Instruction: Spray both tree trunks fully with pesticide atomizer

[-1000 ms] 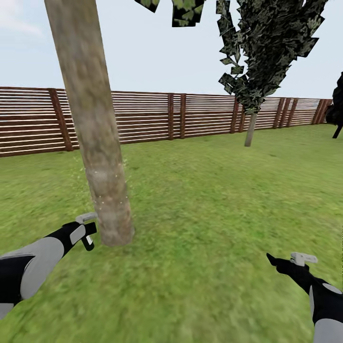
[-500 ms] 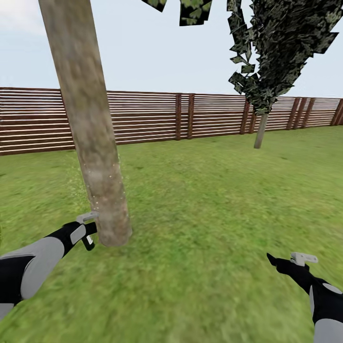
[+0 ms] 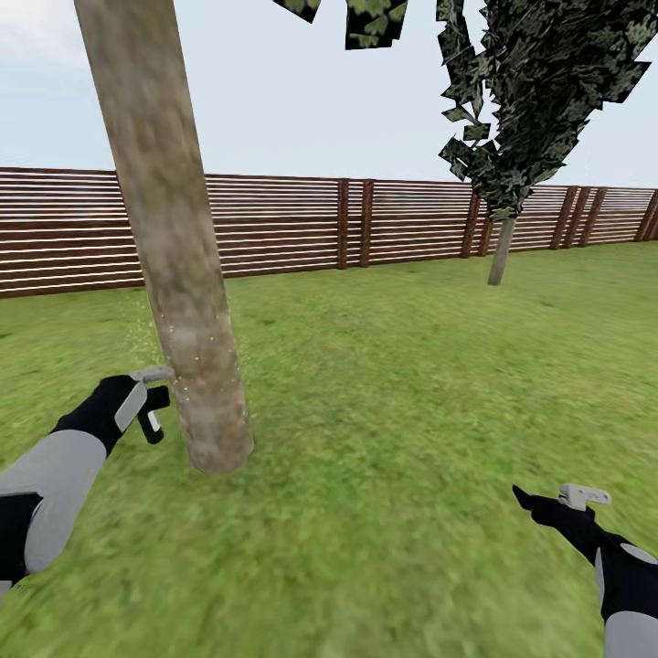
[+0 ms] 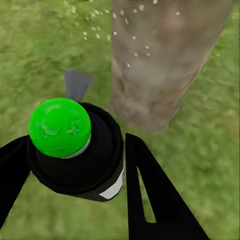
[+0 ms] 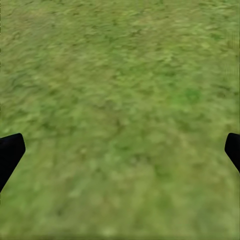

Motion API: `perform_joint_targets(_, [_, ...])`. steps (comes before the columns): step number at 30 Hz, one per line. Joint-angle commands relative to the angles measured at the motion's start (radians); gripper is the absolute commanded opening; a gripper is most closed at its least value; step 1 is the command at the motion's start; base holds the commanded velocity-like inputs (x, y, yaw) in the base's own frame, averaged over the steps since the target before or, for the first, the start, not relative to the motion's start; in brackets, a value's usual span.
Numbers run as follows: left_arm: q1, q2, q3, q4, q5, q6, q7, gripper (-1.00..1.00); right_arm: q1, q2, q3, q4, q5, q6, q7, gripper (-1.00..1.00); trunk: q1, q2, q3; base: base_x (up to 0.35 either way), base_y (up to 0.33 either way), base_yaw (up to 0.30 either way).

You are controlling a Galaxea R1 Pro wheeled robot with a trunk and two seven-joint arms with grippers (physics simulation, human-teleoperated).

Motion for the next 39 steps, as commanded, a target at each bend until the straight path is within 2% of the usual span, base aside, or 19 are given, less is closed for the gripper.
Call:
perform_joint_targets(1, [-0.001, 0.003, 0.0, 0.0, -0.01, 0.001, 0.001, -1.0, 0.0, 0.0, 0.0, 0.0, 0.0, 0.0, 0.0, 1.0, 0.0, 0.0, 0.0, 0.0, 0.0, 0.0])
perform_joint_targets(2, [-0.002, 0.005, 0.0, 0.0, -0.015, 0.001, 0.001, -1.0, 0.0, 0.001, 0.0, 0.0, 0.0, 0.0, 0.0, 1.0, 0.0, 0.0, 0.0, 0.0, 0.0, 0.0])
perform_joint_targets(3, [-0.004, 0.007, 0.001, -0.011, -0.024, 0.056, 0.001, -1.0, 0.0, 0.001, 0.0, -0.001, 0.0, 0.001, 0.0, 1.0, 0.0, 0.0, 0.0, 0.0, 0.0, 0.0])
perform_joint_targets(5, [-0.005, 0.005, 0.001, -0.103, -0.028, 0.168, 0.0, -1.0, 0.0, 0.001, 0.0, 0.0, 0.0, 0.001, 0.0, 1.0, 0.0, 0.0, 0.0, 0.0, 0.0, 0.0])
perform_joint_targets(7, [-0.005, 0.003, 0.0, -0.164, -0.029, 0.221, 0.001, -1.0, 0.0, 0.002, 0.0, 0.0, 0.0, 0.001, 0.0, 1.0, 0.0, 0.0, 0.0, 0.0, 0.0, 0.0])
perform_joint_targets(8, [-0.009, 0.002, 0.0, -0.209, -0.03, 0.273, 0.001, -1.0, 0.0, 0.002, 0.0, -0.001, 0.0, 0.001, 0.0, 1.0, 0.0, 0.0, 0.0, 0.0, 0.0, 0.0])
perform_joint_targets(10, [-0.033, 0.0, 0.0, -0.258, -0.03, 0.329, 0.002, -1.0, 0.0, 0.002, 0.0, -0.001, 0.0, 0.001, 0.0, 1.0, 0.0, 0.0, 0.0, 0.0, 0.0, 0.0])
perform_joint_targets(13, [-0.091, -0.001, 0.0, -0.279, -0.03, 0.391, 0.002, -1.0, 0.0, 0.002, 0.0, 0.0, 0.0, 0.001, 0.0, 1.0, 0.0, 0.0, 0.0, 0.0, 0.0, 0.0])
perform_joint_targets(19, [-0.163, -0.01, 0.0, -0.28, -0.029, 0.405, 0.004, -1.0, 0.0, 0.002, 0.0, -0.001, 0.0, 0.001, 0.0, 1.0, 0.0, 0.0, 0.0, 0.0, 0.0, 0.0])
perform_joint_targets(27, [-0.168, -0.006, -0.006, -0.275, -0.028, 0.406, 0.003, -1.0, 0.0, 0.002, 0.0, -0.004, 0.0, 0.001, 0.003, 1.0, 0.0, 0.0, 0.0, 0.006, -0.01, 0.105])
perform_joint_targets(34, [-0.168, -0.007, -0.006, -0.275, -0.028, 0.405, 0.003, -1.0, 0.0, 0.002, 0.0, -0.004, 0.0, 0.001, 0.004, 1.0, 0.0, 0.0, 0.0, 0.128, -0.25, 0.051])
perform_joint_targets(39, [-0.168, -0.007, -0.006, -0.274, -0.028, 0.407, 0.003, -1.0, 0.0, 0.002, 0.0, -0.003, 0.0, 0.001, 0.002, 1.0, 0.0, 0.0, 0.0, 0.087, -0.289, 0.213])
